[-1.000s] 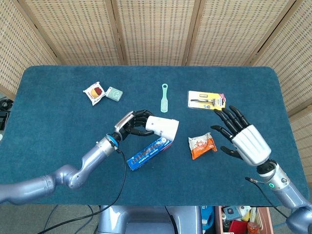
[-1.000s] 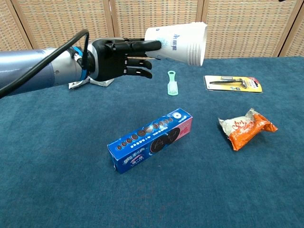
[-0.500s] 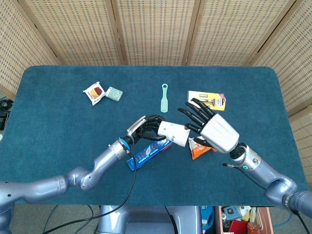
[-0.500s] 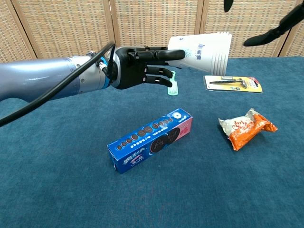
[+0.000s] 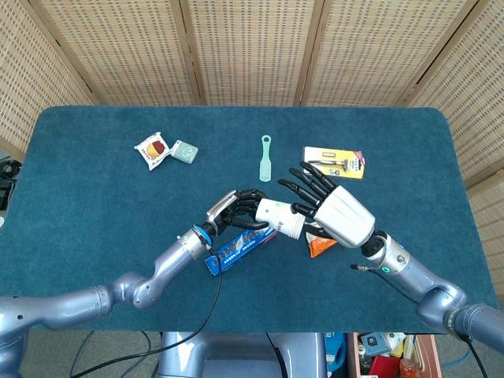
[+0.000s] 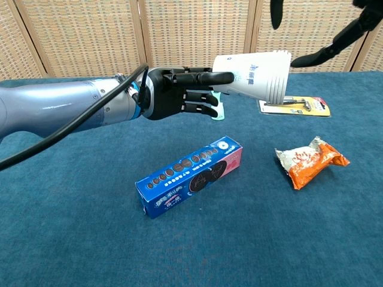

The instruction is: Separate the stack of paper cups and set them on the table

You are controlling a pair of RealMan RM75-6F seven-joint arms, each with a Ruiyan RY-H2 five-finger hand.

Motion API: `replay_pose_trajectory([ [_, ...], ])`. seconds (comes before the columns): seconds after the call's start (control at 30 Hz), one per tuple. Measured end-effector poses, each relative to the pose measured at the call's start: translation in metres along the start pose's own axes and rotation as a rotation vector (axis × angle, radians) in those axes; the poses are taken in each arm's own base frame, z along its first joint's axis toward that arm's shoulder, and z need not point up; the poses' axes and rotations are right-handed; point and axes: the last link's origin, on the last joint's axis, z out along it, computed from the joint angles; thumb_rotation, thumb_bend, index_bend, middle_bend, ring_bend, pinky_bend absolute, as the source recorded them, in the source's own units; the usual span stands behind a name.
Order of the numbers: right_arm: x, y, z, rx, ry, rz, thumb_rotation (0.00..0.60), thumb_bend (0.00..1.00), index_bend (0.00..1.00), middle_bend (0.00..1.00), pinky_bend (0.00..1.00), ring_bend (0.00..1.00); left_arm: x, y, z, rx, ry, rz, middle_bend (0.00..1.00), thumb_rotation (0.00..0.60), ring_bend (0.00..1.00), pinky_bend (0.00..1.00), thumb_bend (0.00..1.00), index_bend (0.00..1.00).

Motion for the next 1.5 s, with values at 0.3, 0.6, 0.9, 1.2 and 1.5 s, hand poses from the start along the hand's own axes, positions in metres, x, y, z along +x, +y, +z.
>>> replay_pose_trajectory([
  [0.3,-0.008,-0.006,0.006,0.000,-0.003,0.009,0.600,0.29,0.54,0.19,0.05,0.05,0.002,-0.003,0.001,0.006,0.004,-0.023,0.54,0.600,0.57,0.50,0.24,0.52],
  [0.6,-0.014,-0.009,0.007,0.001,0.002,0.017,0.600,0.35,0.58,0.01,0.05,0.05,0.002,-0.003,0.001,0.008,0.001,-0.031,0.54,0.600,0.57,0.50,0.24,0.52],
  [0.9,-0.021,-0.012,0.008,0.011,0.012,-0.004,0.600,0.48,0.59,0.00,0.05,0.05,0.000,-0.004,0.001,0.015,-0.008,-0.045,0.54,0.600,0.57,0.50,0.24,0.52],
  [1.2,-0.021,-0.014,0.008,0.022,0.015,-0.014,0.600,0.55,0.60,0.01,0.05,0.05,0.001,-0.003,0.001,0.013,-0.005,-0.050,0.54,0.600,0.57,0.50,0.24,0.52],
  [1.5,-0.022,-0.017,0.008,0.029,0.015,-0.010,0.600,0.59,0.65,0.02,0.05,0.05,0.001,-0.004,0.001,0.018,-0.006,-0.050,0.54,0.600,0.57,0.50,0.24,0.52],
])
